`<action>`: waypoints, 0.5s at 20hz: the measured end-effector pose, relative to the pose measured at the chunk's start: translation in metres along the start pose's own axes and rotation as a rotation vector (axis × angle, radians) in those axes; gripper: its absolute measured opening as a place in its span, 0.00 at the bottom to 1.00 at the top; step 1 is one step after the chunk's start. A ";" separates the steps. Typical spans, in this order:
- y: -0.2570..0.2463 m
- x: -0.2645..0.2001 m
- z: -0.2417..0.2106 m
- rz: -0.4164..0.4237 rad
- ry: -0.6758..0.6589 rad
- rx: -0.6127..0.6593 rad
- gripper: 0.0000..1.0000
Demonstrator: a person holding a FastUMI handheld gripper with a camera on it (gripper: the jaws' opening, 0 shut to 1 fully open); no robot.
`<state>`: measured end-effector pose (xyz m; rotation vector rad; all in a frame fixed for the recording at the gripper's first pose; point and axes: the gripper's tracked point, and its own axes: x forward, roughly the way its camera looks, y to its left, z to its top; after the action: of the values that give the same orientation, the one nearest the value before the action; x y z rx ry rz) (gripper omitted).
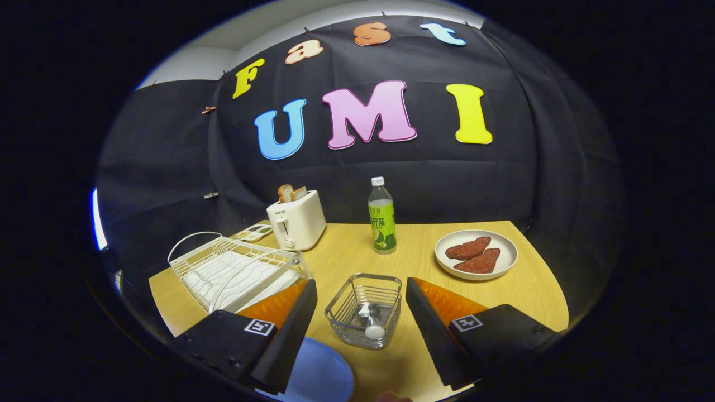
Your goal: Take the plate from the dish rack, then take the spoon from the basket and place it into the plate.
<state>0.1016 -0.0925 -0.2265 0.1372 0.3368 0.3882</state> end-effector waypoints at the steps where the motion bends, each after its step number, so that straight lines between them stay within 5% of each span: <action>1: -0.001 0.005 -0.004 -0.004 0.002 -0.006 0.98; 6: -0.008 0.024 -0.022 -0.021 0.022 -0.042 0.97; 10: -0.012 0.028 -0.018 -0.034 0.002 0.003 0.72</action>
<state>0.1241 -0.0912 -0.2541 0.1344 0.3412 0.3546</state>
